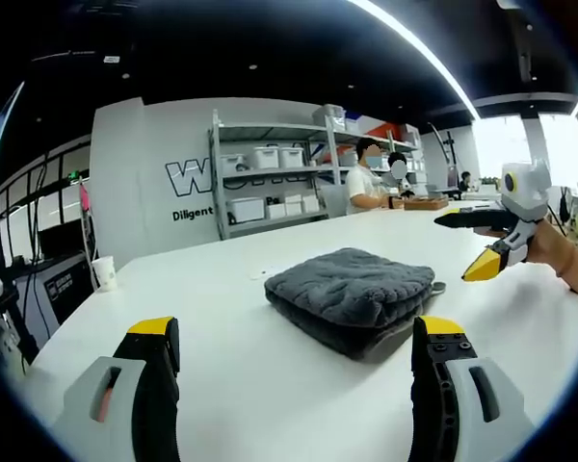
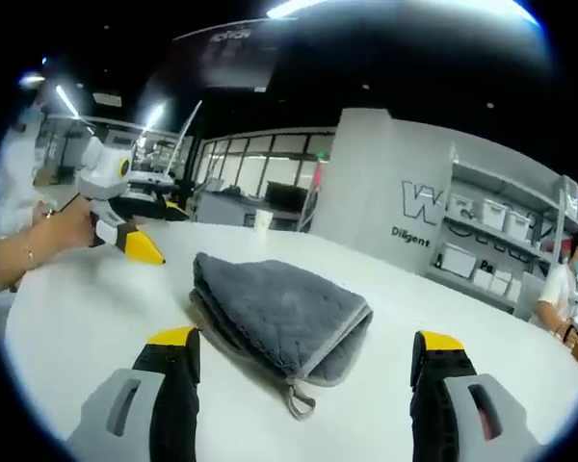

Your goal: Open the folded towel by lifting each exposed corner and separating the folded layers until the towel lies flat within the target outline without major curled edges

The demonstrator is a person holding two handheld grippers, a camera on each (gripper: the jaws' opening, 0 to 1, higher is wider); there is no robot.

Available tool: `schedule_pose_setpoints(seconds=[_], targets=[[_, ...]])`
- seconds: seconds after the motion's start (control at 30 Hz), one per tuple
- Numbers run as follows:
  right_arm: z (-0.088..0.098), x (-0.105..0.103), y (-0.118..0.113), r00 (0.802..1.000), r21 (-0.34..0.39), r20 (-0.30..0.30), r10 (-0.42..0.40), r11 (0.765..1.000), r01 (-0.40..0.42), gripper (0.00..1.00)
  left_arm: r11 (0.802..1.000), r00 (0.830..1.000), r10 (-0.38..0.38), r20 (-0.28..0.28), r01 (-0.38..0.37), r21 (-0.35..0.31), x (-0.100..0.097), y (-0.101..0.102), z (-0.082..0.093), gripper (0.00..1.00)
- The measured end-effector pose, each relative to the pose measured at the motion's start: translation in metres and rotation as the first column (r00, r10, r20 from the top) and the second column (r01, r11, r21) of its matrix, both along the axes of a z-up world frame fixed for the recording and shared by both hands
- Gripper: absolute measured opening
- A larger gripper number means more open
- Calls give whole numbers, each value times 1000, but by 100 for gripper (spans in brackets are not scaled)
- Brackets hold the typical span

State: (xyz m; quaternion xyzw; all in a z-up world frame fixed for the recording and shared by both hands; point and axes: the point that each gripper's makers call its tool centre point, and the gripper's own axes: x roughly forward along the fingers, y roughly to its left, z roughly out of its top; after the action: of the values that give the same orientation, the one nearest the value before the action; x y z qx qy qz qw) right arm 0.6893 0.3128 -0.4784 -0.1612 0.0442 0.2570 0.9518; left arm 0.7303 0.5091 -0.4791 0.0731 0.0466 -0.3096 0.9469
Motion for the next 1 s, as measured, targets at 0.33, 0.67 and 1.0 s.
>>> schedule_pose_setpoints(seconds=[0.33,0.67,1.0], targets=[[5,10,32,997,-122,18,77,990,-74,78,1000,1000,12,-1,-12,-7,1,4,1,100],[-13,29,59,993,-228,8,120,967,-115,41,999,1000,21,-1,-21,-25,6,9,3,100],[-35,29,68,990,-310,-26,141,940,-142,3,999,1000,22,9,-22,-48,11,11,7,100]])
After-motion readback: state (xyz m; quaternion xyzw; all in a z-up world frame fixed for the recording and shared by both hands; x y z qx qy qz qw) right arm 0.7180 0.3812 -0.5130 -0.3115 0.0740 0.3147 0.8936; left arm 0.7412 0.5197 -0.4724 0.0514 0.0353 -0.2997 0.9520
